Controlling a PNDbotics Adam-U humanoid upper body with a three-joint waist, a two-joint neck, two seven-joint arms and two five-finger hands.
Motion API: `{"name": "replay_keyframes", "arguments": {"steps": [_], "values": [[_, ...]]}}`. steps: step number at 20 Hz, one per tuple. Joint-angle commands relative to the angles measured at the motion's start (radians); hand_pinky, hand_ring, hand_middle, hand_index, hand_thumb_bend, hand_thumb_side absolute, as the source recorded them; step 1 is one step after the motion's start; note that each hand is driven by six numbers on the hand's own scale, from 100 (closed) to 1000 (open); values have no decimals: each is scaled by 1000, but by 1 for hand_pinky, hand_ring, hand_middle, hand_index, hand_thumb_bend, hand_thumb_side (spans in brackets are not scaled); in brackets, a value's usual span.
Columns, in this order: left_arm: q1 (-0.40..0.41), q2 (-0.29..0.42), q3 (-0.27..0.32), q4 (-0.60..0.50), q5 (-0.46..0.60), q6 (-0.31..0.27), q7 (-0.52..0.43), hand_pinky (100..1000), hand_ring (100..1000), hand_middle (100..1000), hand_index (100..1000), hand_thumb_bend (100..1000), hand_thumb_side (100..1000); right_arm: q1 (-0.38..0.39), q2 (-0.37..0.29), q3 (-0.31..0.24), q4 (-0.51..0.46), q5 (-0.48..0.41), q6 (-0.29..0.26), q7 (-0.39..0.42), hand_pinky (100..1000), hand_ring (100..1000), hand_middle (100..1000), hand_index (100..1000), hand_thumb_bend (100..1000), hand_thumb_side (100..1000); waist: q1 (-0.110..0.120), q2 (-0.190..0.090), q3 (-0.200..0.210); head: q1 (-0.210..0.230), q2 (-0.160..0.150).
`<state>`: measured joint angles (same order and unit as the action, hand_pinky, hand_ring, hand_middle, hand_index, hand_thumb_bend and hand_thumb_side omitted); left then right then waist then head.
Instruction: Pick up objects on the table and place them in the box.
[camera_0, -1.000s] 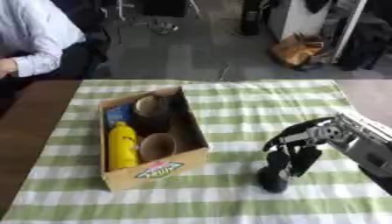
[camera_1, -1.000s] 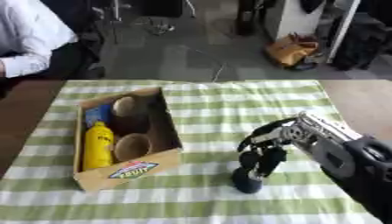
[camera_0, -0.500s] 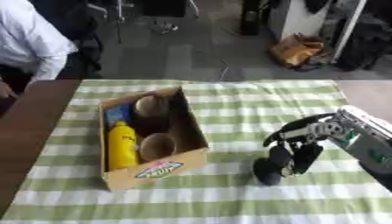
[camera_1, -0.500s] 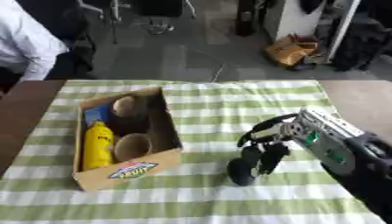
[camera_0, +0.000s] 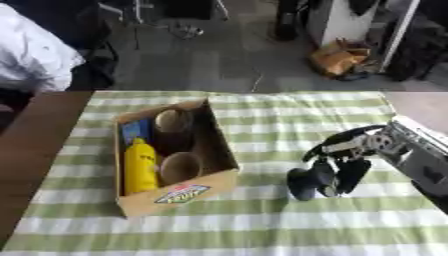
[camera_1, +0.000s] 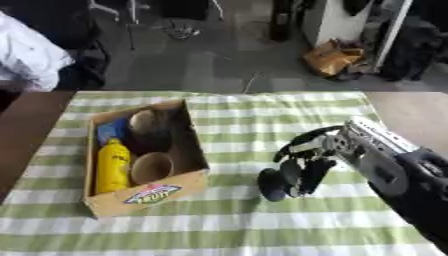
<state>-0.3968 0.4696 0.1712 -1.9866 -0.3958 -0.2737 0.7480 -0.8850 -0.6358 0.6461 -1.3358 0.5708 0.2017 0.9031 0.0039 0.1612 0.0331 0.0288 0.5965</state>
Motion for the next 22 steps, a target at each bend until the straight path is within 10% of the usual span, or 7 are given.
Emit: {"name": "replay_keyframes", "arguments": {"steps": [1, 22], "values": [[-16, 16, 11, -13, -4, -1, 2, 899, 968, 942, 1000, 100, 978, -29, -11, -26, -31, 5, 17, 4, 100, 379, 404, 466, 100, 323, 0, -17, -1, 2, 1], [-24, 23, 6, -13, -3, -4, -5, 900, 967, 943, 1000, 100, 976, -175, 18, -63, -170, 14, 45, 4, 100, 367, 397, 463, 100, 385, -18, -26, 6, 15, -13]]}}
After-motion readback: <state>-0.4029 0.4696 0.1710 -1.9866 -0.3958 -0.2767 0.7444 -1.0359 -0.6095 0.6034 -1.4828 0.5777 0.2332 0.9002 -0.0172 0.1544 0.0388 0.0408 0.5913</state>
